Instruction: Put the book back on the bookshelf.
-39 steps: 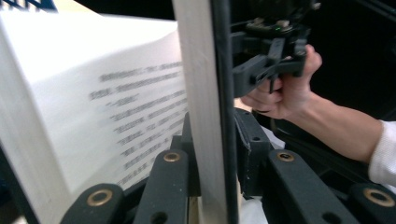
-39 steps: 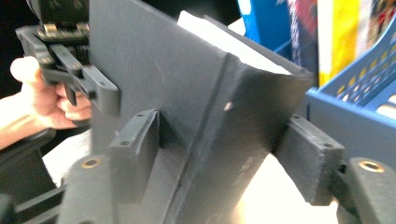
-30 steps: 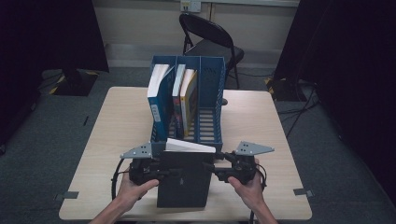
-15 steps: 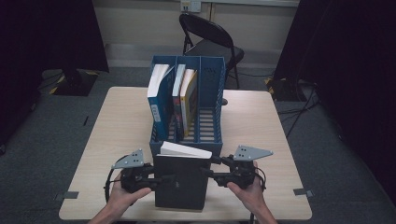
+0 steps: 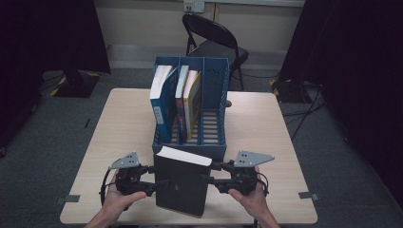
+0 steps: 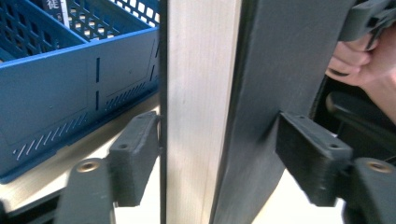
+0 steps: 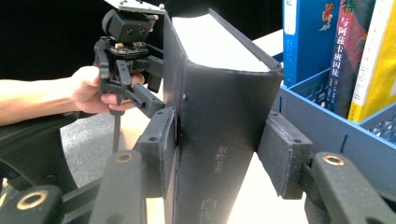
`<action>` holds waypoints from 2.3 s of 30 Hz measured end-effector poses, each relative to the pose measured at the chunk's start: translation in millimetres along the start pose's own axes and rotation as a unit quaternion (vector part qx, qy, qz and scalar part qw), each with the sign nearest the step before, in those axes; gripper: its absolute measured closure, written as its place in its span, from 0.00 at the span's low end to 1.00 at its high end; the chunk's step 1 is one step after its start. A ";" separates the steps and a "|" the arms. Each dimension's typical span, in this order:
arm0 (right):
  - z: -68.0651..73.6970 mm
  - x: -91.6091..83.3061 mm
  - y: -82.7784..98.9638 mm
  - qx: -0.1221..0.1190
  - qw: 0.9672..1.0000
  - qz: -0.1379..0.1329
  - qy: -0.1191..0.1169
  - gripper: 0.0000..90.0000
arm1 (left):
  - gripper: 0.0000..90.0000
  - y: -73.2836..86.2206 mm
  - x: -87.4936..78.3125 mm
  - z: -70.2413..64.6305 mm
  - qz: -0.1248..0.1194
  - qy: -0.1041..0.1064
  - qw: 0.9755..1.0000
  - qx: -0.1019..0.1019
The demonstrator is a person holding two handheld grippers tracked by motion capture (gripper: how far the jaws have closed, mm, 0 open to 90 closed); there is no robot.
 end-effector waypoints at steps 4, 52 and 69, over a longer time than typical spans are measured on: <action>-1.3 7.2 0.5 -0.002 1.000 0.005 -0.002 0.52 | 0.33 0.1 0.6 -0.8 -0.002 -0.002 1.000 -0.001; -19.3 -21.6 13.8 -0.001 0.997 0.033 0.062 0.58 | 0.17 22.0 -7.4 52.2 0.040 -0.176 0.983 -0.036; -35.1 -54.3 18.5 0.018 0.993 0.022 0.115 0.58 | 0.17 27.8 -9.5 73.4 0.046 -0.196 0.977 -0.065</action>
Point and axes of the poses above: each handheld gripper's, and its own axes: x roughly forward along the jaws, y roughly out of its underside, z roughly to its left, the point moved 7 cm from there along x, roughly forward along the jaws, and after that the axes turned 12 degrees about -y, right-handed, at the moved point
